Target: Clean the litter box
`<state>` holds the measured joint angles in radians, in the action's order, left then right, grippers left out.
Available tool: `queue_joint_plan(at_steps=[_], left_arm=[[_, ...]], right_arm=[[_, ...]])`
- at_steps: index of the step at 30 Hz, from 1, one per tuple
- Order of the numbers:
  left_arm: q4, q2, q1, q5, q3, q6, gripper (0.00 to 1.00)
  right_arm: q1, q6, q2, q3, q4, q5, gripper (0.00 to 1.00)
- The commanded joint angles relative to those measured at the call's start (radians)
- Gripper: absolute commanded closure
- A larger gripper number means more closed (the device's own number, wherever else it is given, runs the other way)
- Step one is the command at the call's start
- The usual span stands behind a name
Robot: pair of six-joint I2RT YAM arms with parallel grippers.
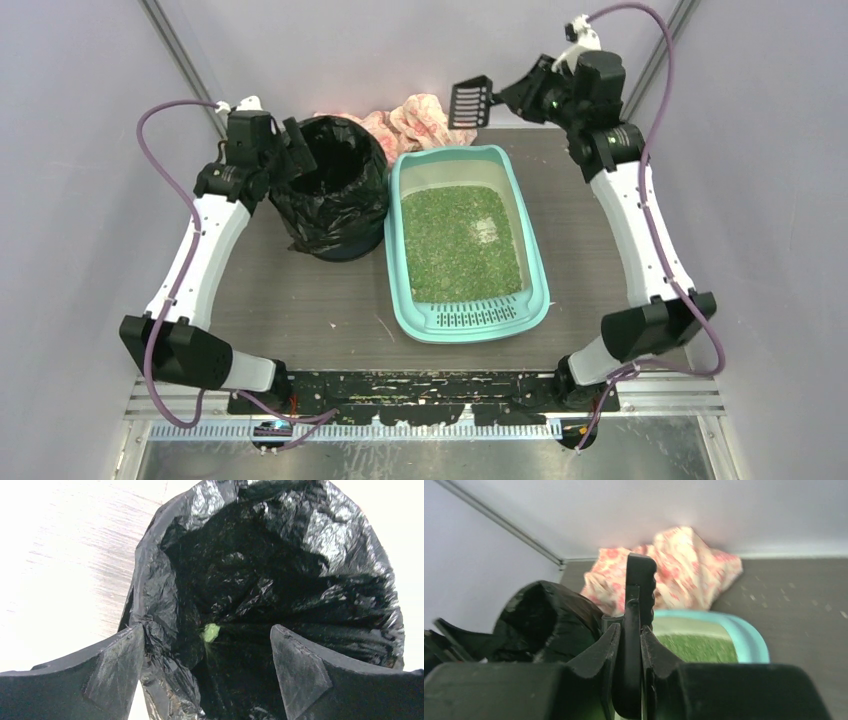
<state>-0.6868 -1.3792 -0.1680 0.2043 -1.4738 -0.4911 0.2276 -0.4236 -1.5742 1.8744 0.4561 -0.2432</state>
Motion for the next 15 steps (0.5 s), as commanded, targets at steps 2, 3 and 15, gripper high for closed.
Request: queue_joint_plan(at_steps=[2,3,15], left_arm=[[0.110,-0.054,0.005,-0.115,-0.129,-0.090,0.08],[0.116,-0.064,0.004,-0.129,-0.140,-0.103,0.08],[0.161,-0.040,0.005,-0.199,-0.097,-0.125,0.11]], right_arm=[[0.002,0.015,0.168,-0.192,0.034,0.038,0.99],[0.003,0.016,0.186,-0.230,0.045,0.036,0.99],[0.032,0.108,0.216,-0.457,0.136,0.073,0.99]])
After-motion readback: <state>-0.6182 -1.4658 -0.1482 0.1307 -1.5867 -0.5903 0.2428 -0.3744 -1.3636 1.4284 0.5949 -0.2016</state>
